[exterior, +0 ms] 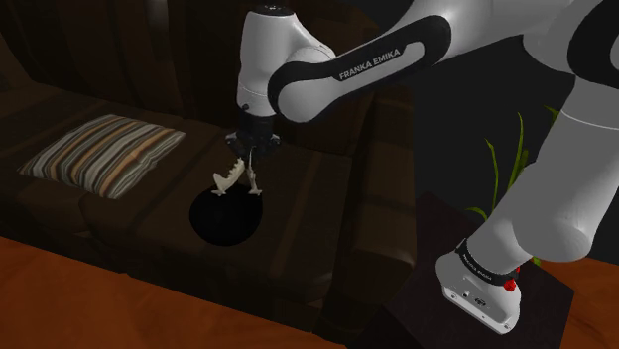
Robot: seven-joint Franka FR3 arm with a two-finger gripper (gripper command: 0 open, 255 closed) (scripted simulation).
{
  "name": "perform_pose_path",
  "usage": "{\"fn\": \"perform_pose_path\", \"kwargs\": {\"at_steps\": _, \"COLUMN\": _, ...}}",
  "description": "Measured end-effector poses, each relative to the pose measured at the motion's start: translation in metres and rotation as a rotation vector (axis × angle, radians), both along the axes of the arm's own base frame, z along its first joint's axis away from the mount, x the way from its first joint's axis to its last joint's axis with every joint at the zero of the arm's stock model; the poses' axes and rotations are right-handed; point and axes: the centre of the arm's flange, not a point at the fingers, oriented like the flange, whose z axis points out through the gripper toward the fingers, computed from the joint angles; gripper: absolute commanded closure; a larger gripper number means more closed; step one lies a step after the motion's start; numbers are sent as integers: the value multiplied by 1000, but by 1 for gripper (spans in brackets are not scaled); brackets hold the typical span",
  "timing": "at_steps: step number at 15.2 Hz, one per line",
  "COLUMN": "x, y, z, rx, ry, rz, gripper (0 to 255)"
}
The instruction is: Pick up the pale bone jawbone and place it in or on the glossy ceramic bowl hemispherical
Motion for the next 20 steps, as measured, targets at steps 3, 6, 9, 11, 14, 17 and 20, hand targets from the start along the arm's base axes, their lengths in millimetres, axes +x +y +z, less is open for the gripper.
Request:
{"fn": "perform_pose_path", "kwargs": {"at_steps": 3, "x": -16, "y": 42, "z": 2, "rx": 0, "ry": 0, "rz": 1, "gripper": 255}}
{"fn": "perform_pose_path", "kwargs": {"at_steps": 6, "x": -20, "y": 58, "z": -7, "rx": 0, "ry": 0, "rz": -1, "gripper": 255}}
{"fn": "perform_pose_path", "kwargs": {"at_steps": 9, "x": -22, "y": 58, "z": -24, "rx": 0, "ry": 0, "rz": -2, "gripper": 255}}
{"fn": "perform_pose_path", "kwargs": {"at_steps": 11, "x": -22, "y": 58, "z": -34, "rx": 0, "ry": 0, "rz": -2, "gripper": 255}}
{"fn": "perform_pose_path", "kwargs": {"at_steps": 14, "x": -21, "y": 58, "z": -51, "rx": 0, "ry": 0, "rz": -2, "gripper": 255}}
{"fn": "perform_pose_path", "kwargs": {"at_steps": 17, "x": -21, "y": 58, "z": -64, "rx": 0, "ry": 0, "rz": -2, "gripper": 255}}
{"fn": "perform_pose_path", "kwargs": {"at_steps": 20, "x": -21, "y": 58, "z": -67, "rx": 0, "ry": 0, "rz": -2, "gripper": 255}}
